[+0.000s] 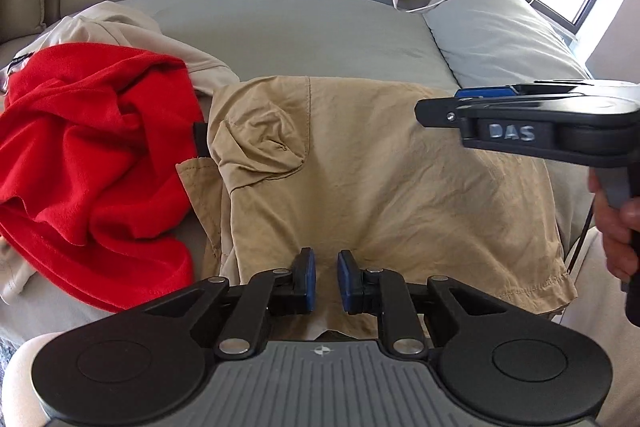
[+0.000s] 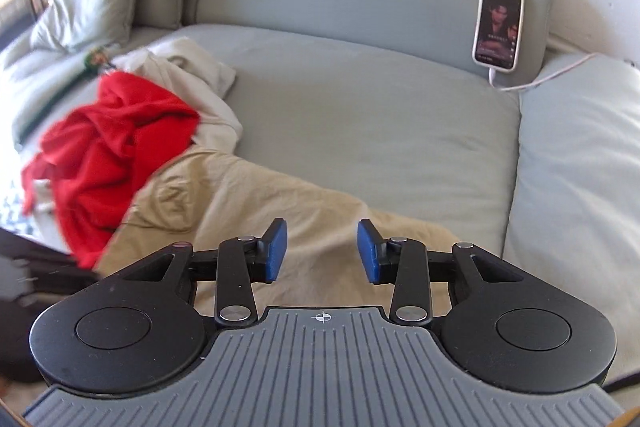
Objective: Fold clothes
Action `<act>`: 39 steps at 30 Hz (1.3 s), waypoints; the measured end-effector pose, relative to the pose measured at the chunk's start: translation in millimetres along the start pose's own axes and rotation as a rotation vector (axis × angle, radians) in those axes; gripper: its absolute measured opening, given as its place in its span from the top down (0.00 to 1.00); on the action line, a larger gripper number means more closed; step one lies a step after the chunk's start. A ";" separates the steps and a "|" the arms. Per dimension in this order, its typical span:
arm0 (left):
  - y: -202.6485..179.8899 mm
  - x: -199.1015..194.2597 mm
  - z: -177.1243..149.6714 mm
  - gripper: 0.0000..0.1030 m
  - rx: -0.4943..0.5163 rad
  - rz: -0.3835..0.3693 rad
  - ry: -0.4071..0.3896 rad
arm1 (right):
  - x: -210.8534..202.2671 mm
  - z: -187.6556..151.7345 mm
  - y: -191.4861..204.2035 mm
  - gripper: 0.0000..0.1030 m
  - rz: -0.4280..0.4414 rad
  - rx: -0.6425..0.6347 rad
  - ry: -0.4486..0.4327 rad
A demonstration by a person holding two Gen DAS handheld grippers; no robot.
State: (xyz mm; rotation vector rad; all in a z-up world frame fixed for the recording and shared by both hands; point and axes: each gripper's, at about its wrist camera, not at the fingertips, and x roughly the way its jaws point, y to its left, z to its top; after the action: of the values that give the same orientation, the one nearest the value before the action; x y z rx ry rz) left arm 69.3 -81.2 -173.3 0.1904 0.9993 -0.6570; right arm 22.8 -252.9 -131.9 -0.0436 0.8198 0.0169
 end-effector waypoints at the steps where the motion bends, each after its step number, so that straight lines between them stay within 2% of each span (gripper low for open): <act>1: -0.2 0.2 0.4 0.82 -0.001 0.002 0.001 | 8.7 -1.6 1.6 0.61 -0.036 -0.016 0.008; 3: -0.5 0.8 1.1 0.82 -0.003 0.004 0.003 | 19.2 -14.4 -5.9 0.61 -0.101 -0.017 0.048; 7: -0.7 0.0 -1.6 0.82 0.004 0.005 -0.004 | -2.6 -46.3 -42.0 0.59 -0.091 0.153 0.091; 10: 1.2 -0.4 -2.5 0.82 -0.001 -0.002 -0.009 | -21.7 -70.6 -57.9 0.59 -0.150 0.181 0.161; 14: 1.4 0.4 -3.0 0.82 -0.007 -0.003 -0.012 | -49.8 -78.8 -78.9 0.59 -0.116 0.313 0.173; 18: -0.7 0.0 -2.5 0.82 -0.007 0.002 -0.008 | -68.9 -57.2 -71.7 0.58 -0.076 0.310 0.065; 21: -1.6 0.5 -1.3 0.82 -0.007 0.008 -0.003 | -58.4 -36.4 -54.7 0.58 -0.034 0.269 0.040; 24: -2.2 0.5 -1.2 0.82 0.000 0.015 -0.001 | -36.1 -29.0 -27.6 0.61 0.042 0.196 0.084; 26: -1.9 -0.3 -1.8 0.82 0.006 0.014 0.002 | -22.7 -38.1 -9.6 0.63 0.075 0.139 0.142; 28: -1.9 -2.0 -3.1 0.82 0.013 0.014 0.005 | -19.8 -55.5 1.1 0.63 0.059 0.097 0.204; 31: -3.7 -5.1 -7.5 0.82 0.029 0.016 0.004 | -42.1 -81.3 0.0 0.63 0.070 0.072 0.223; 36: -5.7 -5.5 -7.7 0.82 0.033 0.027 0.003 | -79.0 -104.1 -23.5 0.62 0.085 0.150 0.296; 38: -6.5 -5.1 -6.8 0.82 0.034 0.031 0.007 | -89.9 -102.2 -33.6 0.63 0.122 0.192 0.261; 39: -6.5 -5.1 -6.8 0.82 0.035 0.031 0.007 | -93.6 -98.4 -37.2 0.63 0.112 0.203 0.232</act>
State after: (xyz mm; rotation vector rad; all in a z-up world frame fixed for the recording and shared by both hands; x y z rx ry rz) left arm 58.7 -81.3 -171.9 0.2385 0.9901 -0.6457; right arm -111.8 -294.4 -129.2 0.1953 1.0512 0.0349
